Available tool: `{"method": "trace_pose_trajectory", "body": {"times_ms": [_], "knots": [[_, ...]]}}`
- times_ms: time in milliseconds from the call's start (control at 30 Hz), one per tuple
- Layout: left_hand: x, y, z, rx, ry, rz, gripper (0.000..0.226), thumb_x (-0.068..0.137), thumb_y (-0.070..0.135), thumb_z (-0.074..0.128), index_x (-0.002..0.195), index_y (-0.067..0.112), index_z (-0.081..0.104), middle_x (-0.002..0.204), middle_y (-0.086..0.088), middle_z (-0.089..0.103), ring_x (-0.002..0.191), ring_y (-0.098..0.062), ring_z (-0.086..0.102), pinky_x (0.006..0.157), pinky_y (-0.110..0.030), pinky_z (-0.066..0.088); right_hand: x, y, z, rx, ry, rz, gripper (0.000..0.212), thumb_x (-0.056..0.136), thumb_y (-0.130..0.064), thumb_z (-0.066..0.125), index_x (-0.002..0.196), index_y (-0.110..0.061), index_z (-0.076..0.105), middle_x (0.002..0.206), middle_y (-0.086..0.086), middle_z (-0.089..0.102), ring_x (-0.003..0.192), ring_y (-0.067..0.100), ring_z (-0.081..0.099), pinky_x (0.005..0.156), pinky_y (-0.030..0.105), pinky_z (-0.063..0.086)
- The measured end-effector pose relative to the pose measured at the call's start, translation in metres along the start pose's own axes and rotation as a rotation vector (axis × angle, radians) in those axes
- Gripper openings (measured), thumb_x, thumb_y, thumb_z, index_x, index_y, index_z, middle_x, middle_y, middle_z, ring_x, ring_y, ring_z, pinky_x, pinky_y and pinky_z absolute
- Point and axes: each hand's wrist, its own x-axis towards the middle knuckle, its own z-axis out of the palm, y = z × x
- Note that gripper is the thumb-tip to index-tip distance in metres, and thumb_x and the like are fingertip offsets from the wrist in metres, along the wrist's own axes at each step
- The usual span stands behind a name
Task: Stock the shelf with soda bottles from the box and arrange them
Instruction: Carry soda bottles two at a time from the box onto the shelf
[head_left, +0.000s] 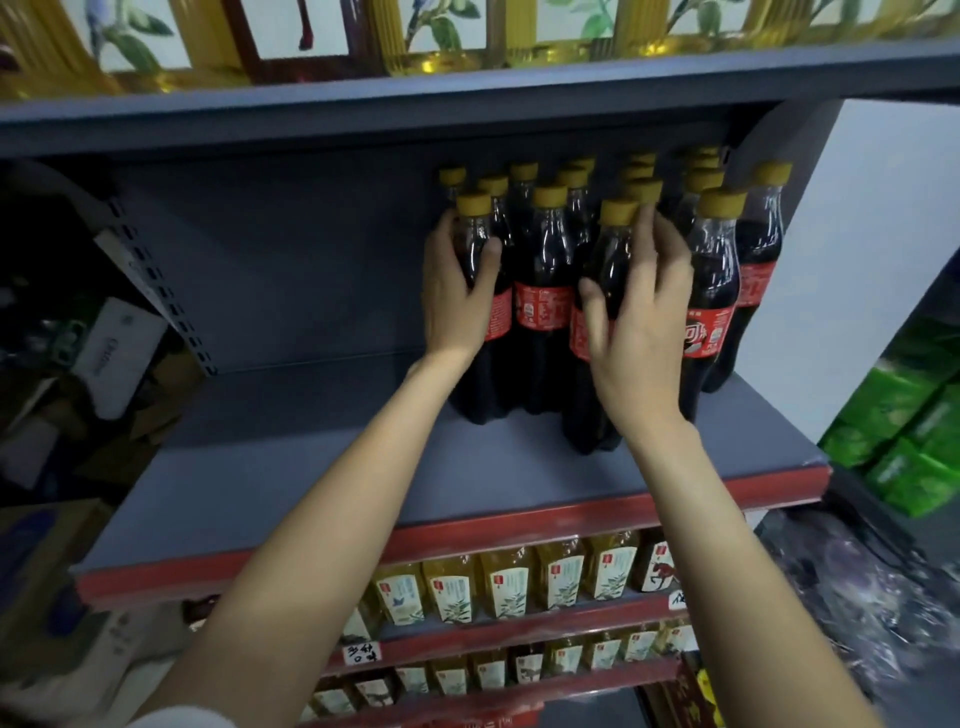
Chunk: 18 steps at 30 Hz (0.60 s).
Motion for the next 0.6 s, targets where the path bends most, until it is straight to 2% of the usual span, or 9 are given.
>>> {"method": "trace_pose_trajectory", "body": {"times_ms": [133, 200, 267, 367, 433, 533, 600], "knots": [[-0.009, 0.003, -0.011, 0.101, -0.066, -0.003, 0.069, 0.090, 0.041, 0.048, 0.148, 0.011, 0.024, 0.150, -0.011, 0.032, 0.138, -0.022, 0.030, 0.109, -0.024, 0.023, -0.020, -0.008, -0.007, -0.098, 0.033, -0.072, 0.047, 0.098, -0.015, 0.051, 0.140, 0.001, 0.040, 0.140, 0.022, 0.042, 0.132, 0.033, 0.037, 0.110, 0.046, 0.033], [-0.021, 0.005, -0.022, 0.164, -0.071, 0.000, 0.067, 0.091, 0.035, 0.055, 0.147, 0.013, 0.026, 0.147, -0.011, 0.035, 0.135, -0.023, 0.033, 0.105, -0.023, 0.024, -0.030, -0.018, -0.010, -0.073, 0.068, -0.096, 0.042, 0.096, -0.014, 0.052, 0.136, -0.002, 0.046, 0.136, 0.017, 0.049, 0.129, 0.031, 0.041, 0.107, 0.052, 0.034], [-0.041, 0.009, -0.039, 0.238, -0.067, 0.006, 0.059, 0.091, 0.026, 0.059, 0.144, 0.014, 0.035, 0.143, -0.010, 0.040, 0.132, -0.024, 0.035, 0.101, -0.020, 0.023, -0.038, -0.033, -0.010, 0.013, 0.095, -0.129, 0.036, 0.095, -0.012, 0.054, 0.130, -0.002, 0.051, 0.130, 0.013, 0.055, 0.126, 0.028, 0.046, 0.105, 0.052, 0.036], [-0.079, 0.015, -0.082, 0.280, -0.071, 0.033, 0.044, 0.090, 0.029, 0.055, 0.132, 0.018, 0.049, 0.131, 0.002, 0.054, 0.125, -0.018, 0.043, 0.098, -0.015, 0.027, -0.054, -0.067, -0.004, 0.166, 0.125, -0.183, 0.027, 0.094, -0.009, 0.055, 0.120, -0.004, 0.057, 0.118, 0.011, 0.063, 0.116, 0.024, 0.051, 0.101, 0.050, 0.040], [-0.109, 0.020, -0.123, 0.231, -0.011, 0.043, 0.033, 0.092, 0.028, 0.054, 0.123, 0.020, 0.056, 0.117, 0.009, 0.062, 0.116, -0.012, 0.052, 0.096, -0.012, 0.032, -0.071, -0.098, 0.004, 0.293, 0.127, -0.220, 0.021, 0.093, -0.009, 0.056, 0.114, -0.004, 0.058, 0.108, 0.011, 0.065, 0.106, 0.023, 0.055, 0.095, 0.045, 0.045], [-0.158, 0.020, -0.195, 0.193, 0.167, 0.060, 0.018, 0.096, 0.023, 0.051, 0.109, 0.016, 0.061, 0.096, 0.007, 0.066, 0.098, -0.013, 0.062, 0.090, -0.025, 0.046, -0.110, -0.153, 0.021, 0.535, 0.060, -0.242, 0.012, 0.095, -0.011, 0.054, 0.105, -0.006, 0.057, 0.099, 0.003, 0.065, 0.093, 0.022, 0.058, 0.088, 0.029, 0.046], [-0.190, 0.010, -0.247, 0.236, 0.309, 0.060, 0.015, 0.095, 0.021, 0.047, 0.101, 0.017, 0.060, 0.086, 0.008, 0.063, 0.086, -0.015, 0.064, 0.080, -0.027, 0.048, -0.144, -0.191, 0.037, 0.650, -0.028, -0.229, 0.009, 0.096, -0.014, 0.052, 0.101, -0.007, 0.055, 0.096, -0.001, 0.060, 0.088, 0.018, 0.058, 0.087, 0.021, 0.043]]}}
